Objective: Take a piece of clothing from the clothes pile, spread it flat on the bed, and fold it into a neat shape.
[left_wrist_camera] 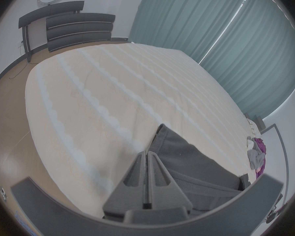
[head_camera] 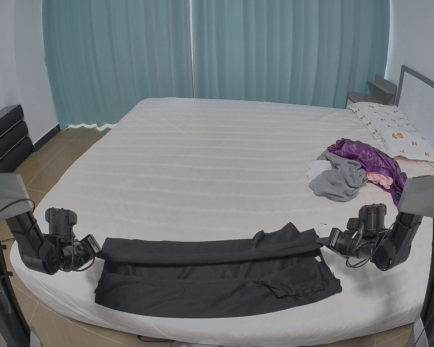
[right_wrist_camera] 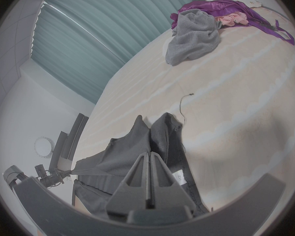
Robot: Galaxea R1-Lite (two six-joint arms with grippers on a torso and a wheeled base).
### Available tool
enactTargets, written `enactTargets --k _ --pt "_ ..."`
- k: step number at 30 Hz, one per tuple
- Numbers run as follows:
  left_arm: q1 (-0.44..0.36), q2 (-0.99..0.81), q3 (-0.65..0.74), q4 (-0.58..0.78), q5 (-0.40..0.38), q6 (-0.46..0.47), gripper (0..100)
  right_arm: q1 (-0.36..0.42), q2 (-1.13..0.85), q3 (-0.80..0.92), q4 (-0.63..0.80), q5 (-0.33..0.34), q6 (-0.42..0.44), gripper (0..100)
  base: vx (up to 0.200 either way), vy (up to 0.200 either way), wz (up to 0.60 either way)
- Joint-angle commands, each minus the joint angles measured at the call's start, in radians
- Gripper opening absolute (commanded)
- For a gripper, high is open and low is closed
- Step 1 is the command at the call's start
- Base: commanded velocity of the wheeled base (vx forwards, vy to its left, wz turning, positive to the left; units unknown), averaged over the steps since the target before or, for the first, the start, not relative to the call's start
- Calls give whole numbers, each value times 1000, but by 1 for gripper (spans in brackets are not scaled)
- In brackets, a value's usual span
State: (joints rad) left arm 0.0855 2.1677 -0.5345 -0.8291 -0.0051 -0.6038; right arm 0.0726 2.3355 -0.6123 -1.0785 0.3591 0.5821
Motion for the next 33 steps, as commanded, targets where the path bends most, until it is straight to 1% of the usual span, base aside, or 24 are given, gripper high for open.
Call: enactTargets --k 1,5,12,13,14,15,20,24,26,28,29,30,33 --pt "-1 8 74 -33 -32 15 0 -7 36 29 -11 9 -30 0 0 0 0" --pt "-6 8 103 -34 -39 18 0 -8 59 40 -11 7 -70 0 0 0 0" --pt "-17 11 136 -34 -39 47 0 1 87 34 -47 3 -74 0 0 0 0" --pt "-18 14 136 -34 -39 47 0 3 91 36 -49 1 -74 100 0 0 0" --pt "-20 14 136 -34 -39 47 0 3 93 37 -50 1 -74 100 0 0 0" --pt "-23 14 133 -34 -39 42 100 3 91 37 -52 3 -74 100 0 0 0" --pt "-20 6 119 -34 -41 36 100 -8 31 26 -55 14 -59 100 0 0 0" --pt "-15 -2 83 -34 -41 22 100 -19 4 -17 -54 15 -21 100 0 0 0" --pt "-15 -2 21 -27 -41 -21 100 -17 11 -83 -35 11 45 100 0 0 0" --pt "-15 1 -10 -19 -41 -37 100 -13 22 -104 -26 4 65 100 0 0 0" --pt "-17 9 -56 -7 -41 -51 100 -7 53 -133 -6 3 87 100 0 0 0" --pt "-17 9 -59 -7 -41 -51 100 -7 56 -135 -6 3 88 100 0 0 0" --pt "-30 83 -162 33 -39 -51 100 -2 119 -198 2 1 137 100 0 0 0"
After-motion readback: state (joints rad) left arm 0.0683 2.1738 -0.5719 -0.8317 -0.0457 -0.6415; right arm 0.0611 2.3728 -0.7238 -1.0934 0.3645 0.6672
